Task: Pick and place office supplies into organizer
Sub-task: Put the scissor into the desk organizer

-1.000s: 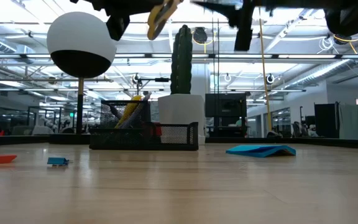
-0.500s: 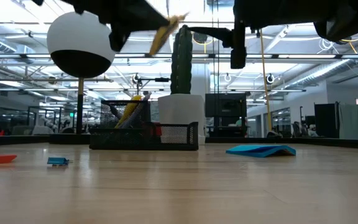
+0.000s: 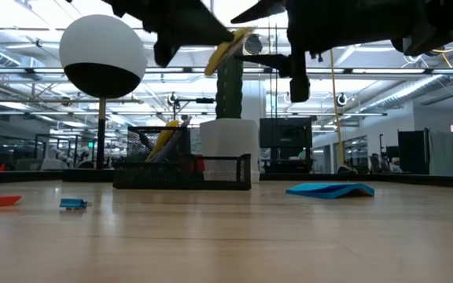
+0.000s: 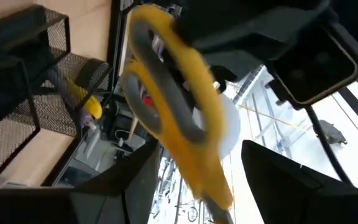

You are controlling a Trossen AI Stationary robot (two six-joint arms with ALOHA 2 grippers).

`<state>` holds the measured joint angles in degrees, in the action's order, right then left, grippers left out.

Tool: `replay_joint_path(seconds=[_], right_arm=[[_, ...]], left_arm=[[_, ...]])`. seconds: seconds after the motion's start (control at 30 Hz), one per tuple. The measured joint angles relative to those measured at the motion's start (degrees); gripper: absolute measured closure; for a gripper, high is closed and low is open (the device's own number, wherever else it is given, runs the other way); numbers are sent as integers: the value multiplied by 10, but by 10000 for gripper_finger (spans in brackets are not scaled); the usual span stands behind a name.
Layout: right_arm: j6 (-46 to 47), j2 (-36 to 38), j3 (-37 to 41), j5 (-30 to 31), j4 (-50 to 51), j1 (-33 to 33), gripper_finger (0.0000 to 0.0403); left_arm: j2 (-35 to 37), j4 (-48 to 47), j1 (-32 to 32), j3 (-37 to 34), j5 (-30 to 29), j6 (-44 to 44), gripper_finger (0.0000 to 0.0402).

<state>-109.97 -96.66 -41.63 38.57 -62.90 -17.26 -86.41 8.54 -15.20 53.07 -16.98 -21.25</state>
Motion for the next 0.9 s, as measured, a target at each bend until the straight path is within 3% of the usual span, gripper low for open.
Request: replay_joint_path(seconds=[0.37,0.5,0.7,0.9], right_arm=[[55,0,-2,-9,19,4,202],[74,0,-2,-11,18,4,251],[97,-2,0,3,17,5,372],[146,-2,-9,4,30,15,375]], left_arm=[[-40,-2,7,29,20,11,390],[-44,0,6,37,19,13,388],[-43,8,5,41,19,21,397],[-38,8,5,40,18,28,388]])
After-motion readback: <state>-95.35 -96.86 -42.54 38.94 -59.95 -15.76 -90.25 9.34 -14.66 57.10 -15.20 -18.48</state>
